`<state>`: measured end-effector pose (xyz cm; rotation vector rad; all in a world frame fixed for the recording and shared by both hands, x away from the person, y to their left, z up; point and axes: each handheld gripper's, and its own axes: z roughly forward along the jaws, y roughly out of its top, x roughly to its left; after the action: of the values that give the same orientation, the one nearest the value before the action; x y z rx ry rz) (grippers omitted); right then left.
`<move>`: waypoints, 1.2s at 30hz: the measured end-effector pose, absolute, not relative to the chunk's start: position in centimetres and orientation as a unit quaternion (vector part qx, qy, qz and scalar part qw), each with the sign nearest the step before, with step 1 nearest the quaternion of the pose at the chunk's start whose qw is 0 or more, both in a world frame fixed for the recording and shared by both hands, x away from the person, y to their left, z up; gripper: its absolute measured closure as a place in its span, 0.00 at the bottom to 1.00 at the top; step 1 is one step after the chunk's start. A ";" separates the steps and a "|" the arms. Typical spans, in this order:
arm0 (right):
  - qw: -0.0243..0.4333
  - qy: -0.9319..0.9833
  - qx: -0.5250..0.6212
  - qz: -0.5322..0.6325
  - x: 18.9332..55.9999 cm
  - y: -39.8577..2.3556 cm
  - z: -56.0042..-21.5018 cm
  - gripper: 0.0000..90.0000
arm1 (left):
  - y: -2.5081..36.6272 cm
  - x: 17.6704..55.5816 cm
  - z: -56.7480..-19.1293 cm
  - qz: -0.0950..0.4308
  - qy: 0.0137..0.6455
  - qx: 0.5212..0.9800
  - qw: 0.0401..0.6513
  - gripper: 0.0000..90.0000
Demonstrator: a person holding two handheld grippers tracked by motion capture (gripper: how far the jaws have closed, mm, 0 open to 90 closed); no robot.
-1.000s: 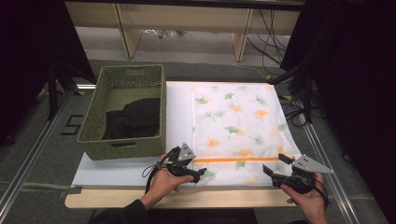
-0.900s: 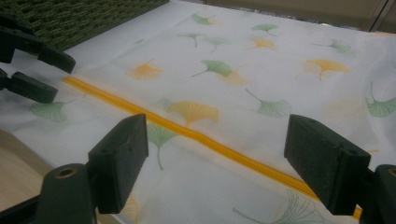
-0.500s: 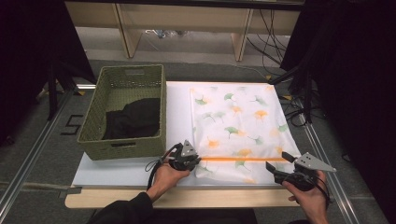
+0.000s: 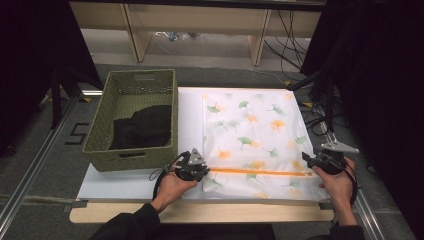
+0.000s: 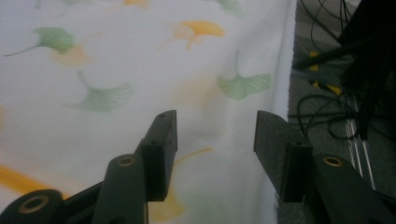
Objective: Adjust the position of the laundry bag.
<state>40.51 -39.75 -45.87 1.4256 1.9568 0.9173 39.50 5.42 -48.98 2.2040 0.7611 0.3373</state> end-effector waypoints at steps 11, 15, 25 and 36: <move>0.223 0.732 0.551 0.333 46.1 -41.4 -47.9 0.71 | 6.3 39.6 -48.9 0.127 0.295 0.865 0.386 0.94; 0.223 0.751 0.532 0.321 46.8 -40.8 -48.5 0.85 | 6.4 39.5 -48.9 0.128 0.297 0.863 0.388 0.94; 0.235 0.770 0.485 0.341 48.8 -38.1 -48.4 1.00 | 8.1 38.7 -48.9 0.136 0.295 0.868 0.374 0.95; 0.232 0.794 0.446 0.343 49.8 -34.4 -48.1 1.00 | 11.9 38.4 -49.0 0.147 0.330 0.856 0.371 0.94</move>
<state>49.78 -34.41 -48.14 1.2251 2.1820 0.9428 38.37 11.87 -48.96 2.1946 0.8468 0.3765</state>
